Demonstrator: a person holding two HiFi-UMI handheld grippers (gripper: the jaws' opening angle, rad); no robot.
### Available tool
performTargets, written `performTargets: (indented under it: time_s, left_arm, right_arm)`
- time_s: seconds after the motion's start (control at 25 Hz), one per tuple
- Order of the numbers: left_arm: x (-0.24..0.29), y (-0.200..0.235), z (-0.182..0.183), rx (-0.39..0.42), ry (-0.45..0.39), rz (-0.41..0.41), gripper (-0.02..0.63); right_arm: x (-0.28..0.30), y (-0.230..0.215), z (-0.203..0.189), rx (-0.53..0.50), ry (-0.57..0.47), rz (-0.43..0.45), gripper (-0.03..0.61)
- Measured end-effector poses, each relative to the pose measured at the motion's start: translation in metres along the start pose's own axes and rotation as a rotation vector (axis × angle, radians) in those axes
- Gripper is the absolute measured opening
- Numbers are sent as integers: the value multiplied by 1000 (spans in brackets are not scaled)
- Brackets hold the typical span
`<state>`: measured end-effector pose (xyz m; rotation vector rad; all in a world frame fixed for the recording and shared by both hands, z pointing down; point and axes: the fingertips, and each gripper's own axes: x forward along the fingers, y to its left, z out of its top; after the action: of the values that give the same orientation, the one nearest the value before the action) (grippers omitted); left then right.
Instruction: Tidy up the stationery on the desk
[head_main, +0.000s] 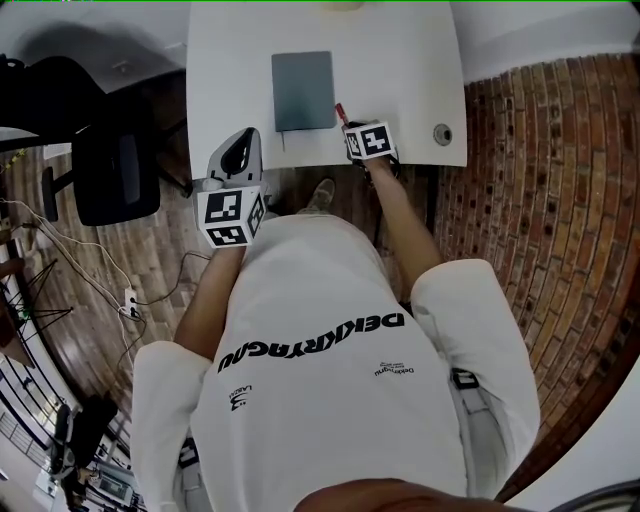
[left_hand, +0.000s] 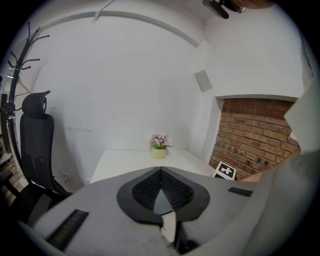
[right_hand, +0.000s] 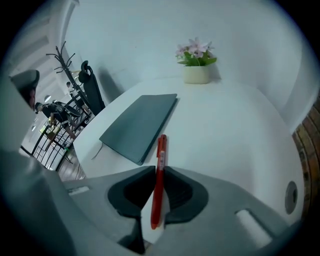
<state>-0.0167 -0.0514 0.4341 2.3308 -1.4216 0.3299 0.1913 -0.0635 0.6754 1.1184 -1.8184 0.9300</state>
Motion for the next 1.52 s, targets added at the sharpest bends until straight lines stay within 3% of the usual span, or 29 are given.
performTargets:
  time_s: [0.2, 0.72, 1.04, 1.52]
  left_arm:
    - [-2, -1, 0, 2, -4, 1, -2]
    - [-7, 3, 1, 2, -12, 25, -2]
    - [-8, 11, -1, 6, -1, 52, -3]
    - [0, 26, -7, -3, 25, 86, -2]
  right_arm:
    - [-3, -4, 2, 33, 5, 19, 49]
    - [-17, -20, 63, 269, -129, 105, 49]
    - [9, -37, 90, 438, -146, 137, 50]
    - [40, -43, 105, 473, -116, 118, 51]
